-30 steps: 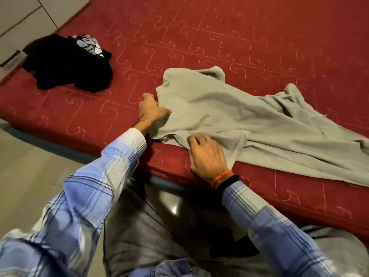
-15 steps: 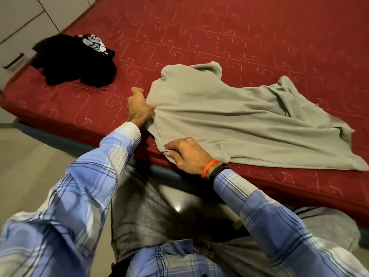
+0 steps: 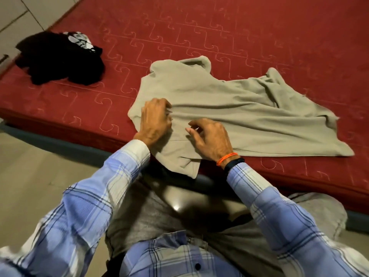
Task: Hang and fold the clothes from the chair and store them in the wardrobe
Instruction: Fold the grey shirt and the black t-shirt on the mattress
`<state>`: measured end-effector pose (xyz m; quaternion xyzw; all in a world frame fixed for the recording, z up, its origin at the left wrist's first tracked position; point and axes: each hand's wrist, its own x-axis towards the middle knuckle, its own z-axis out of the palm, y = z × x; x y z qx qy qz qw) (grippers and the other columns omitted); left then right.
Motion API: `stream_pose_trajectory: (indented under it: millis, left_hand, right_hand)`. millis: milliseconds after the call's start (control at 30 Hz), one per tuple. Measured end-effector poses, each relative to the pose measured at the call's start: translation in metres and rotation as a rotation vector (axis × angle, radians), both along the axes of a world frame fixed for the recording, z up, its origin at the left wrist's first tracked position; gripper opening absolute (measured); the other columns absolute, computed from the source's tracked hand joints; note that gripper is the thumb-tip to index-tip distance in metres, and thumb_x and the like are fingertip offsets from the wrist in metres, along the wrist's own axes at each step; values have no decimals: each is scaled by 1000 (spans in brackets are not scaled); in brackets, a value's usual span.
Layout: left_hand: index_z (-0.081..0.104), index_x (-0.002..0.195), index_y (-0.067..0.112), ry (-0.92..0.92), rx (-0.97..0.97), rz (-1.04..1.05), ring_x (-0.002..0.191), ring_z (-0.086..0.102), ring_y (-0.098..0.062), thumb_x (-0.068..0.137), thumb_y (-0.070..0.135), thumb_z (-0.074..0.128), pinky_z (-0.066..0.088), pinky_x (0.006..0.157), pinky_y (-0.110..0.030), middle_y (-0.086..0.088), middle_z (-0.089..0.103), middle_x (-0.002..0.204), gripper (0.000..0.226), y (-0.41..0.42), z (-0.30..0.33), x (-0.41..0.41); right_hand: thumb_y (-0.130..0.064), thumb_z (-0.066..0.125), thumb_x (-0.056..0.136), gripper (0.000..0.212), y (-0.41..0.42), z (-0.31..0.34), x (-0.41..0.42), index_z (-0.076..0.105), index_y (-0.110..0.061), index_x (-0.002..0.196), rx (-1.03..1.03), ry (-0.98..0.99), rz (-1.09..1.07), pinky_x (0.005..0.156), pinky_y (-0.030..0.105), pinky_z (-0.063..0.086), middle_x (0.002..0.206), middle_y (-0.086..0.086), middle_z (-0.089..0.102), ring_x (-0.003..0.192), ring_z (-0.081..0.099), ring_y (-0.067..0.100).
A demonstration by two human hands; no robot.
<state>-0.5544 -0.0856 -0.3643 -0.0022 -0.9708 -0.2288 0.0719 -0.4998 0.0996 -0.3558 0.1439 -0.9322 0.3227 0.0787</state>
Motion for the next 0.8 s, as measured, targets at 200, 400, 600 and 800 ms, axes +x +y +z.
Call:
stream_pose_trajectory:
  millis: [200,400,600,800]
  left_hand:
    - [70,90,23,-106,262,-224,73,64,-8,81,48,71,56,71,-31,10,69,79,26,75,13,36]
    - [63,105,27,-166,-32,-353,94,60,-13,56,67,79,48,78,-30,11,64,101,66,100,16,57]
    - [57,116,24,-80,-127,-423,98,62,-31,64,22,66,52,79,-40,-2,63,111,53,94,15,66]
    - [62,104,20,25,-33,-412,82,66,-27,61,25,51,54,70,-36,0,69,88,45,87,16,72]
  right_hand:
    - [-23,59,80,26,71,-5,14,69,-14,103,-8,-23,-129,79,35,54,95,4,70,85,66,23]
    - [-38,69,74,36,121,-13,34,69,-16,103,193,-81,-68,82,34,52,97,1,68,91,64,21]
    - [-29,73,81,14,130,-23,35,71,-16,87,193,-42,-48,78,37,51,89,3,67,85,63,25]
    - [-20,58,92,8,131,-21,45,61,-12,93,48,26,-62,73,37,51,84,2,68,77,63,24]
